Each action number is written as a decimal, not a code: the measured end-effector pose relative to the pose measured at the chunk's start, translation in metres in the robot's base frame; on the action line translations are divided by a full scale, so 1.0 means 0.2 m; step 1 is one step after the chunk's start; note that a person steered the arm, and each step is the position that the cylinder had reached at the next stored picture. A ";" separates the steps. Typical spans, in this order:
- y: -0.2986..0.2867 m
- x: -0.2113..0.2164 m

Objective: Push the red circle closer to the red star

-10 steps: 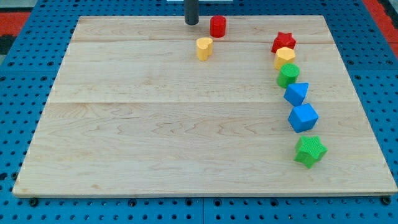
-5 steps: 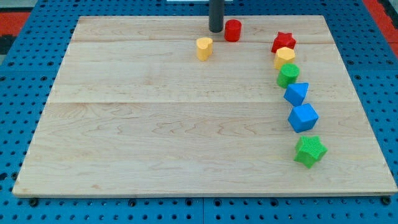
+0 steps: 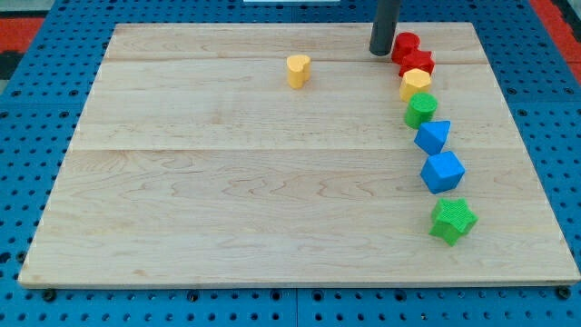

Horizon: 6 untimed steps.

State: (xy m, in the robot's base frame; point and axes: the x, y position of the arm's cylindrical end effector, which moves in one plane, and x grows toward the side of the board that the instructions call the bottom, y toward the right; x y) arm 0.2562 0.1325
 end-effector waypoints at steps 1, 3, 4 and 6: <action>0.00 0.00; 0.03 0.00; 0.04 -0.01; 0.04 -0.07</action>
